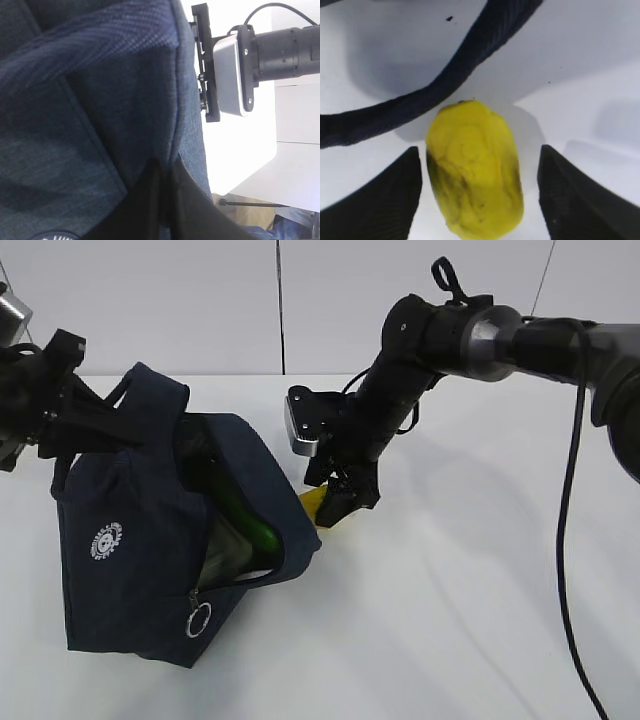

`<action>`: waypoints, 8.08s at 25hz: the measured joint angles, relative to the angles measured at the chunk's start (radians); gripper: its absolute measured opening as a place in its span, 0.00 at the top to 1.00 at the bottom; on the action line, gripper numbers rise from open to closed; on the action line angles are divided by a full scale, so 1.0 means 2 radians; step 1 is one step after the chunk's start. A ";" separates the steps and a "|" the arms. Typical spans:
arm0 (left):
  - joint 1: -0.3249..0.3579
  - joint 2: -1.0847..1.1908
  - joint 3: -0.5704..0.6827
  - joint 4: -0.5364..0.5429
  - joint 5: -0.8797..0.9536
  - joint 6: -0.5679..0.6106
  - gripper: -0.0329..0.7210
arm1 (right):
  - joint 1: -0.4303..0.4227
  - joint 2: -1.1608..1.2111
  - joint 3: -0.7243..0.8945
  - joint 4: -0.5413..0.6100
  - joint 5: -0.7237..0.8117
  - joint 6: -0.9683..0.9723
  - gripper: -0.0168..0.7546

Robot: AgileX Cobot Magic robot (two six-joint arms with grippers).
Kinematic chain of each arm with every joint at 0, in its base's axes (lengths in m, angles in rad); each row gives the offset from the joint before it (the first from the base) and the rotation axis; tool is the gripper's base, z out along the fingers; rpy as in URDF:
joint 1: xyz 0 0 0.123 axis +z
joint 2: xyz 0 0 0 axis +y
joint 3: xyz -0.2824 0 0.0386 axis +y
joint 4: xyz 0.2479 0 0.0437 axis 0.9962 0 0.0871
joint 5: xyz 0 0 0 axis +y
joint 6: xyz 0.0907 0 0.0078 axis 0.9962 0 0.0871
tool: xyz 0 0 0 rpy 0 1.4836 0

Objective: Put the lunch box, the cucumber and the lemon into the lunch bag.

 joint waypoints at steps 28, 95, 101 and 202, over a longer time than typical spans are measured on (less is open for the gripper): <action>0.000 0.000 0.000 0.000 -0.002 0.000 0.96 | 0.000 0.002 -0.054 0.001 0.039 0.068 0.46; 0.000 0.000 0.000 -0.054 0.037 0.000 0.96 | 0.041 -0.030 -0.033 0.253 0.045 0.402 0.30; 0.000 0.000 0.000 -0.054 0.038 0.000 0.96 | 0.041 -0.030 -0.033 0.253 0.045 0.397 0.23; -0.026 0.000 0.000 -0.053 0.014 0.032 0.96 | -0.048 -0.106 0.216 0.348 0.028 0.296 0.96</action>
